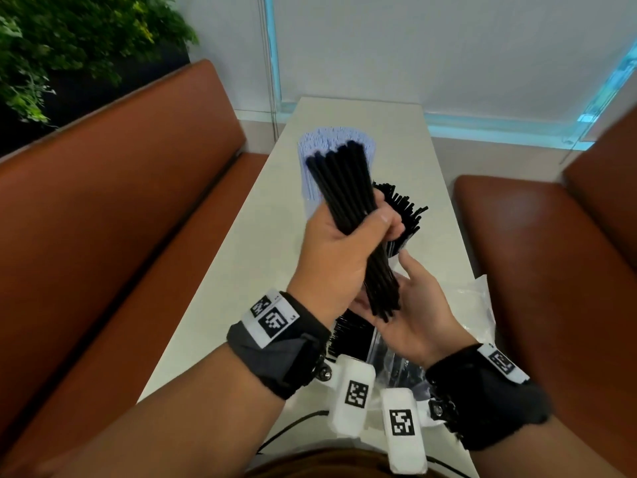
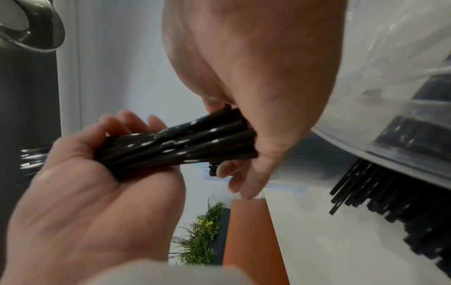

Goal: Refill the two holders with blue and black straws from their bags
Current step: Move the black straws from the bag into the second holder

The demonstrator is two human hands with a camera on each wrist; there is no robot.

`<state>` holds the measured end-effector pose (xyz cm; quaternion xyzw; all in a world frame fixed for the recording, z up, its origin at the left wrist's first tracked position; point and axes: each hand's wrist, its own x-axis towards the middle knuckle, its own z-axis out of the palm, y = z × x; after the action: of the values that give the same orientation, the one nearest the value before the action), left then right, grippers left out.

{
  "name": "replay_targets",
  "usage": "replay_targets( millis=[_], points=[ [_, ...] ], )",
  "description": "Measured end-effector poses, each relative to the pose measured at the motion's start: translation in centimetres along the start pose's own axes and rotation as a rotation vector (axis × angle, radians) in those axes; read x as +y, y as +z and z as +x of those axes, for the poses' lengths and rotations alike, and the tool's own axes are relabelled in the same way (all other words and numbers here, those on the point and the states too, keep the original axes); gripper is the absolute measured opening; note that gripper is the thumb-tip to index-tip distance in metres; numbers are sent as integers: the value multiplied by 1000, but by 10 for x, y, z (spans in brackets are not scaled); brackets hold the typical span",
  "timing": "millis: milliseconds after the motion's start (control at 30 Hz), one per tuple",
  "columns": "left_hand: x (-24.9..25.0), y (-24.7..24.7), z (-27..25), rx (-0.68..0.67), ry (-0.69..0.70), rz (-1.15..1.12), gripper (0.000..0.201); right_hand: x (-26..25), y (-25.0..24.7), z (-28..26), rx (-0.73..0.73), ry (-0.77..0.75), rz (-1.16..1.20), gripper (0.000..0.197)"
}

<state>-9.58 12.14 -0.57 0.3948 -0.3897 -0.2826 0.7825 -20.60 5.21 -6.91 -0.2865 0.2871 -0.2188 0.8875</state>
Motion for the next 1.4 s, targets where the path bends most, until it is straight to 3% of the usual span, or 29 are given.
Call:
replay_targets(
  millis=[133, 200, 267, 333, 400, 467, 567, 667, 767, 867, 933, 1033, 1100, 1400],
  points=[
    [-2, -1, 3, 19, -1, 20, 17, -3, -1, 2, 49, -63, 28, 63],
    [-2, -1, 4, 30, -15, 4, 17, -3, 0, 1, -5, -77, -33, 60],
    [-4, -2, 4, 44, -47, 22, 16, -1, 3, 0, -67, -126, -190, 51],
    [-6, -6, 7, 78, -46, 10, 17, -1, 2, -1, -42, -351, -416, 39],
    [-6, -9, 8, 100, -54, 3, 18, -1, 1, -4, -110, -562, -716, 45],
    [-10, -11, 5, 92, -90, 40, 18, 2, 4, -4, -197, -522, -1036, 54],
    [-13, -14, 1, 72, -145, 32, 19, 7, 6, -2, -23, -515, -1301, 20],
    [-6, -23, 7, 75, -138, -4, 13, 8, 2, 1, 51, -553, -1398, 8],
    [-3, -27, 12, 58, -154, 31, 18, 6, 0, 1, 61, -505, -1523, 16],
    [3, -35, 23, 66, -141, 82, 19, -8, -3, -1, -19, -355, -1737, 55],
    [9, -41, 35, 87, -137, 101, 17, -21, -7, 1, 19, -337, -1865, 64],
    [16, -42, 52, 73, -189, 134, 12, -33, -9, 8, 289, -487, -1887, 38],
    [17, -36, 60, 65, -199, 133, 14, -33, -9, 15, 386, -518, -1885, 27],
    [18, -22, 92, 341, 17, -25, 13, -28, -30, 38, 267, -606, -1836, 18]
  ],
)
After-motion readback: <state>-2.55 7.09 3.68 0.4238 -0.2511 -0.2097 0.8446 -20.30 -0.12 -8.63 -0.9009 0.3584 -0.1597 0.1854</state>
